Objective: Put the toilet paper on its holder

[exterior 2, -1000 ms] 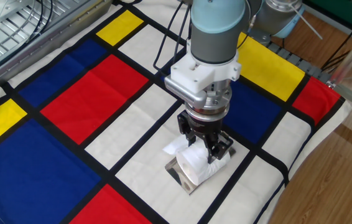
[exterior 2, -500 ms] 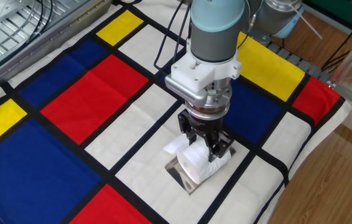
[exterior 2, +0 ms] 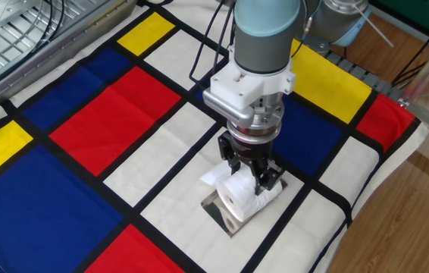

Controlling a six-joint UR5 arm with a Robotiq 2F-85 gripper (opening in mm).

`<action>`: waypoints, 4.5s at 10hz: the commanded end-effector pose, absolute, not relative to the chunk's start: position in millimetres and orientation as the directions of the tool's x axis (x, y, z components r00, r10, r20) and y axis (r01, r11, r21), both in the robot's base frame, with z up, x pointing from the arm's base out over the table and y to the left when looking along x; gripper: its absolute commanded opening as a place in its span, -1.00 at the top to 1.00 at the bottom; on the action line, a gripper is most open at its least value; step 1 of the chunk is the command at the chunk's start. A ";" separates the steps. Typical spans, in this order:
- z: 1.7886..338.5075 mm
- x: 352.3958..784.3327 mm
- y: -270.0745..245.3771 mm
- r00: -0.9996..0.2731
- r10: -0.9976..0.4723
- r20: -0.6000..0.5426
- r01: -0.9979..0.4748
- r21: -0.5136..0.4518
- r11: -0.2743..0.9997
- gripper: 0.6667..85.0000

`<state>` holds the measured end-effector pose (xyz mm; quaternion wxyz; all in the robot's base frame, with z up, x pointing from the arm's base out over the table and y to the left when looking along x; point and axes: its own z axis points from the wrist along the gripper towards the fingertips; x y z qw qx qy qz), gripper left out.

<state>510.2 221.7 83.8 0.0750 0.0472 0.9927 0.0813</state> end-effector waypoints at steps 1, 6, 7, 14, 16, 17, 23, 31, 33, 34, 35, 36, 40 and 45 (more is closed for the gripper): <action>83.5 504.1 220.8 -0.984 0.118 -0.134 0.095 0.171 0.981 0.98; 80.3 501.5 232.1 -0.981 0.135 -0.140 0.111 0.168 0.980 0.98; 80.5 501.1 231.4 -0.981 0.135 -0.139 0.111 0.164 0.980 0.98; 84.2 505.2 238.3 -0.988 0.054 -0.141 0.024 0.209 0.978 -0.27; 85.0 506.3 237.6 -0.988 0.043 -0.147 0.012 0.208 0.978 -0.38; 85.2 507.3 237.4 -0.988 0.036 -0.151 0.004 0.207 0.978 -0.46; 86.1 510.7 232.1 -0.988 0.018 -0.157 -0.016 0.210 0.978 -0.56; 85.9 515.7 232.4 -0.987 0.019 -0.159 -0.016 0.216 0.976 -0.56; 89.3 517.5 232.5 -0.988 0.021 -0.151 -0.011 0.211 0.977 -0.57; 90.2 518.4 231.7 -0.988 0.018 -0.152 -0.014 0.207 0.978 -0.66; 89.6 520.6 231.1 -0.987 0.011 -0.159 -0.022 0.205 0.979 -0.77; 89.6 521.8 231.0 -0.986 0.006 -0.165 -0.028 0.204 0.979 -0.83; 95.3 522.9 225.8 -0.987 -0.011 -0.161 -0.043 0.198 0.979 -0.98; 104.5 526.6 216.4 -0.989 -0.039 -0.143 -0.067 0.200 0.977 -0.98</action>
